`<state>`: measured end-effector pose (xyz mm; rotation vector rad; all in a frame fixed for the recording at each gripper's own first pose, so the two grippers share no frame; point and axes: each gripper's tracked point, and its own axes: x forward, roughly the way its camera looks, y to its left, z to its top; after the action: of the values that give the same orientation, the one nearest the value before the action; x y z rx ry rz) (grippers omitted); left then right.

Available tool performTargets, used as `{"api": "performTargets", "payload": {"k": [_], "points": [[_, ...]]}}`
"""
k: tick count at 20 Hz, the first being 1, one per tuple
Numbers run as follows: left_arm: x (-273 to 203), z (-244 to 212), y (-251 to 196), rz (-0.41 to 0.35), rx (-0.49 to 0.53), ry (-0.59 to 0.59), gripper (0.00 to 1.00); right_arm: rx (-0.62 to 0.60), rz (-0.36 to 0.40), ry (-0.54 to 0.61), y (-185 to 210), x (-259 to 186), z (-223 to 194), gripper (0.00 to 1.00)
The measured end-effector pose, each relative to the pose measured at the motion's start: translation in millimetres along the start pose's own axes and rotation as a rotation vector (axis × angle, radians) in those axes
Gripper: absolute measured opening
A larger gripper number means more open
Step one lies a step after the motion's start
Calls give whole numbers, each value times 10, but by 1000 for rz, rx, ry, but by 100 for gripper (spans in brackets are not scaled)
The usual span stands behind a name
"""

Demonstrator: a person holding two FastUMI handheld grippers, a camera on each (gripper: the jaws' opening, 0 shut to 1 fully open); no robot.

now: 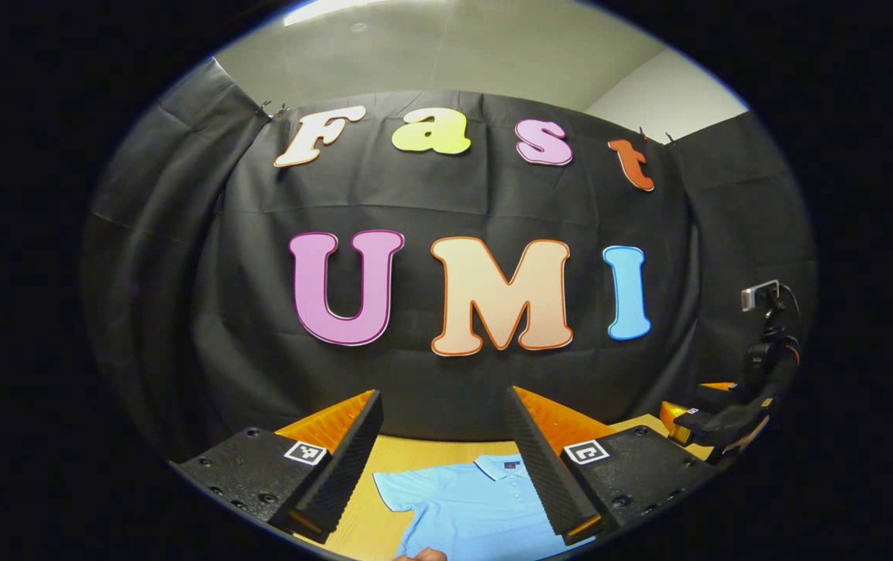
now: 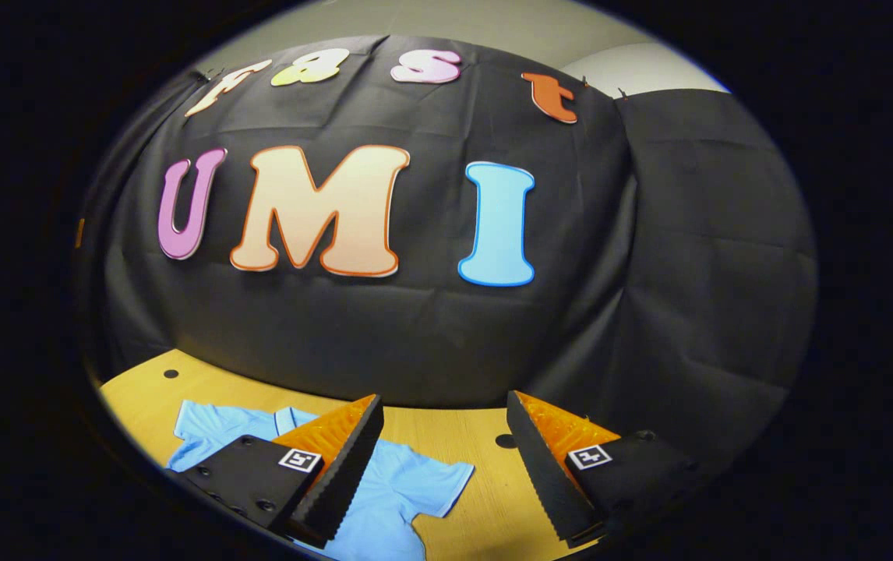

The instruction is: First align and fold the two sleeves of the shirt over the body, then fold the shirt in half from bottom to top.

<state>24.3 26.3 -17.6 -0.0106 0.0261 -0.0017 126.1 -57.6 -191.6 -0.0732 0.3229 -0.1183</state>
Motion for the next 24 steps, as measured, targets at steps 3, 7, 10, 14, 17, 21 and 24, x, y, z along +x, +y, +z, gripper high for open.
{"api": "performTargets", "payload": {"k": [3, 7, 10, 14, 17, 21, 24], "points": [[75, -20, 94, 4, 9, 5, 94, -6, -1, 64, 36, 215, -281, 99], [159, -15, 163, 7, 30, -1, 93, 3, -12, 164, 47, 486, -708, 99], [229, -35, 167, 4, 23, -5, 94, -21, -43, 216, -17, 669, -985, 99], [352, -236, 161, -1, -9, 41, 94, -4, -65, 315, -83, 867, -1405, 99], [414, -370, 190, 6, -31, 77, 94, 9, -89, 391, -147, 1029, -1737, 100], [498, -530, 220, 20, -44, 116, 94, -3, -109, 477, -186, 1113, -2120, 99], [549, -608, 236, 27, -48, 137, 95, 14, -100, 552, -163, 1132, -2430, 98]]}}
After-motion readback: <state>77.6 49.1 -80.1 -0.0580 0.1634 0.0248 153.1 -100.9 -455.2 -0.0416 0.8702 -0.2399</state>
